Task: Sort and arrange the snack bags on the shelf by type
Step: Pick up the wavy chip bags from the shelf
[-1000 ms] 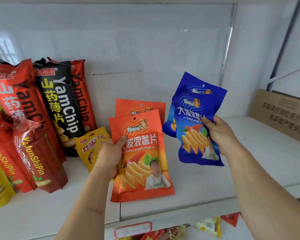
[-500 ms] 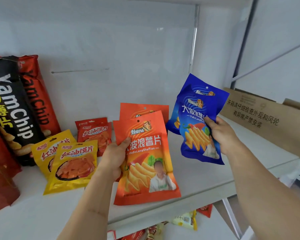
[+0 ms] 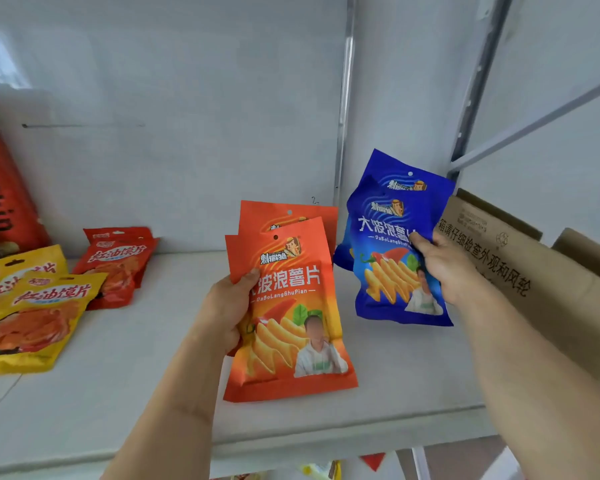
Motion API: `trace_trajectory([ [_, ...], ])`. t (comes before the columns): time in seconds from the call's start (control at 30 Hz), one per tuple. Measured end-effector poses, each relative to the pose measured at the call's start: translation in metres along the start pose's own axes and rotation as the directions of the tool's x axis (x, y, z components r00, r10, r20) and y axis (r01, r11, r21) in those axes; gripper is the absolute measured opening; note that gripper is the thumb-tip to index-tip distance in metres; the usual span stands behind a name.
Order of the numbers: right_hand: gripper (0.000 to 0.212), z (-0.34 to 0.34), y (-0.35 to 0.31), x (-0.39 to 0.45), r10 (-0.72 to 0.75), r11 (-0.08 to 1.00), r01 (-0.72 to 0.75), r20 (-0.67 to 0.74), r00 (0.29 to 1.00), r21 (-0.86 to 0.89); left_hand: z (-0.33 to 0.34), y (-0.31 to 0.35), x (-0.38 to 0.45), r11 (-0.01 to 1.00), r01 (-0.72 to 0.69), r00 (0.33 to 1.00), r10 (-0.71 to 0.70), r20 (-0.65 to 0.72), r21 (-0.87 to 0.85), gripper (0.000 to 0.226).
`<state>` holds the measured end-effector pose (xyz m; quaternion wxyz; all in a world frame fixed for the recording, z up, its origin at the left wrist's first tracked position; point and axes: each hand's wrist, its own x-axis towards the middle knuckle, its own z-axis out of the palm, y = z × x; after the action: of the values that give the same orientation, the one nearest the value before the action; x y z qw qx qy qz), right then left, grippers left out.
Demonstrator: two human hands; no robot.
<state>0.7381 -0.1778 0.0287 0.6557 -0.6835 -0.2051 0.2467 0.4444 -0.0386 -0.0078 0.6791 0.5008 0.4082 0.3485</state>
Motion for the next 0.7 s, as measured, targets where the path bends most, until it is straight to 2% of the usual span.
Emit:
trace_trajectory([
  [0.27, 0.024, -0.032, 0.004, 0.062, -0.047, 0.977, 0.056, 0.046, 0.998, -0.208, 0.060, -0.005, 0.020, 0.999, 0.052, 0.997, -0.052, -0.063, 0.010, 0.028],
  [0.4, 0.044, -0.035, -0.003, 0.073, -0.137, 0.937, 0.123, -0.020, 0.990, -0.326, 0.083, -0.002, 0.035, 0.998, 0.060, 0.995, -0.059, -0.085, 0.011, 0.028],
  [0.5, 0.047, -0.038, -0.008, 0.077, -0.199, 0.907, 0.175, -0.024, 0.980, -0.383, 0.098, -0.004, 0.042, 0.997, 0.074, 0.994, -0.074, -0.084, 0.005, 0.030],
  [0.6, 0.045, -0.034, -0.011, 0.067, -0.308, 0.816, 0.266, 0.002, 0.951, -0.513, 0.112, -0.009, 0.049, 0.999, 0.041, 0.993, -0.039, -0.113, 0.017, 0.027],
  [0.7, 0.040, -0.023, -0.014, 0.045, -0.424, 0.657, 0.361, 0.072, 0.903, -0.662, 0.121, -0.007, 0.053, 0.993, -0.022, 0.981, 0.044, -0.189, 0.116, 0.033],
])
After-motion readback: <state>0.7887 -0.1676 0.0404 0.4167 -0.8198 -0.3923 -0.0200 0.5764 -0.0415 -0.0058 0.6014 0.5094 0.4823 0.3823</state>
